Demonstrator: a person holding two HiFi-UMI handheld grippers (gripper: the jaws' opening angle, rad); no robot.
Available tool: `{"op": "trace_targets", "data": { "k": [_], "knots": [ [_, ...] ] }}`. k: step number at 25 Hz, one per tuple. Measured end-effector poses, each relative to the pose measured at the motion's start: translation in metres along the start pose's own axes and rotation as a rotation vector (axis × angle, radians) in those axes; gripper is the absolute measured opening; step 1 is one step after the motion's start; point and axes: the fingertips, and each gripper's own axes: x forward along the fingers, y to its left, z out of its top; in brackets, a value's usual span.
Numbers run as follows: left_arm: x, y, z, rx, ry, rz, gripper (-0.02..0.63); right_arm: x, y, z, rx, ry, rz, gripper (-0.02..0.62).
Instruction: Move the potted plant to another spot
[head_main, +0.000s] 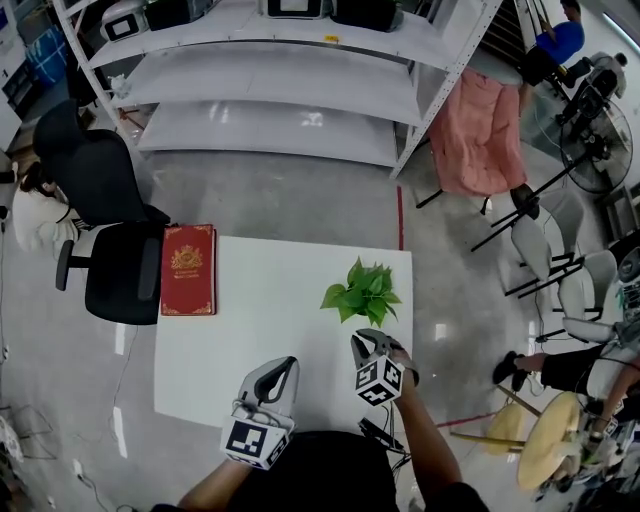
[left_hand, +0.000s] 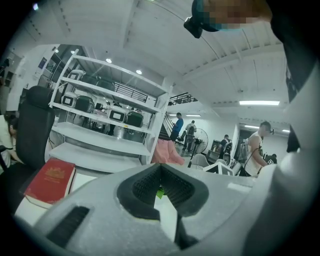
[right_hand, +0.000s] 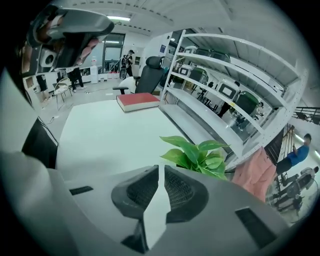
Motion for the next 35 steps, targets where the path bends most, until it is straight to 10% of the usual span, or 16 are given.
{"op": "trace_targets", "data": {
  "k": [35],
  "knots": [
    [0.033,0.013,-0.018,-0.028,0.065,0.042,0.014,0.079,-0.049,-0.054,-0.288,0.354,-0.165,0.089]
  ]
}}
